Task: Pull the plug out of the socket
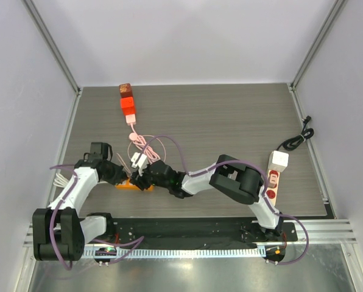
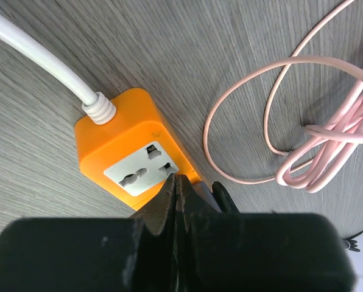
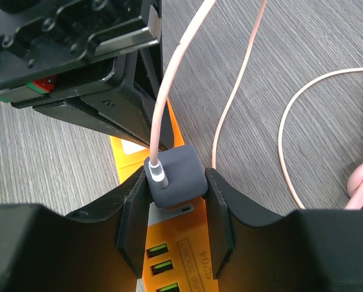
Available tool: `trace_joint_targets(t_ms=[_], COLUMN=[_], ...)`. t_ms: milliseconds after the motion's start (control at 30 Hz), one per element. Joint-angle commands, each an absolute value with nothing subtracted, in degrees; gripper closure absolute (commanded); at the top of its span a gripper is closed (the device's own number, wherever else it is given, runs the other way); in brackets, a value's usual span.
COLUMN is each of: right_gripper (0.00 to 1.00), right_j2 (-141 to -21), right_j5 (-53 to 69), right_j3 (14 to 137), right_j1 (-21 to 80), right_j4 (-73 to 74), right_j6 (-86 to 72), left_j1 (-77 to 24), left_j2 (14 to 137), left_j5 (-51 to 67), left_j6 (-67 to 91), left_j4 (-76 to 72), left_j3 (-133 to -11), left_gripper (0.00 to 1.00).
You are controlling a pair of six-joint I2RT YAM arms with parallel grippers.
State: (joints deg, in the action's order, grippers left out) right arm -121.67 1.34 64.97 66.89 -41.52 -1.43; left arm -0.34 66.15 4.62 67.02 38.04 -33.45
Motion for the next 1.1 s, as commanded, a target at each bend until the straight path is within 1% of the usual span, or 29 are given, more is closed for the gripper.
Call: trace_joint_targets(t_ms=[0, 100, 233, 300, 467, 567, 700, 833, 1000, 1067], right_gripper=[0.99, 0.99, 0.99, 0.99, 0.99, 0.99, 0.99, 0.99, 0.99, 0.99], right_j2=[-119.4, -118.6, -119.0, -119.5, -120.9, -119.6, -119.3, -120.2, -119.4, -118.6], right_j5=[0.3, -2.8, -2.8, -3.2, -9.0, -9.4, -6.8, -3.5, 3.8, 4.1], right_j3=[66.5, 67.2, 70.7, 70.6, 72.2, 71.5, 71.1, 70.9, 67.5, 66.4], right_j1=[67.8, 68.3, 68.6, 69.1, 71.9, 71.9, 71.5, 70.1, 66.0, 64.4], right_j4=[-49.6, -46.3, -41.3, -41.5, -39.3, -41.5, -44.1, -46.5, -52.6, -53.8], right_j6=[-3.3, -0.4, 3.5, 4.8, 10.8, 11.0, 7.7, 1.1, -7.5, -8.2], left_j1=[-0.3, -0.2, -0.3, -0.2, -0.2, -0.2, -0.3, -0.3, -0.3, -0.3], left_j2=[68.8, 69.1, 69.6, 69.7, 69.4, 70.0, 70.1, 70.0, 69.0, 68.3], left_j5=[-2.7, -3.0, -2.6, -2.3, -2.6, -2.5, -2.5, -2.4, -2.4, -2.5], left_j6=[64.1, 64.0, 63.6, 63.5, 63.2, 63.0, 62.8, 62.5, 62.5, 62.7], left_j4=[44.3, 43.9, 43.9, 43.9, 43.6, 44.0, 43.9, 43.6, 43.2, 43.2], left_j3=[-27.5, -27.5, -27.7, -27.6, -27.5, -28.0, -28.0, -27.8, -27.3, -27.1], left_gripper=[1.0, 1.0, 1.0, 1.0, 1.0, 1.0, 1.0, 1.0, 1.0, 1.0])
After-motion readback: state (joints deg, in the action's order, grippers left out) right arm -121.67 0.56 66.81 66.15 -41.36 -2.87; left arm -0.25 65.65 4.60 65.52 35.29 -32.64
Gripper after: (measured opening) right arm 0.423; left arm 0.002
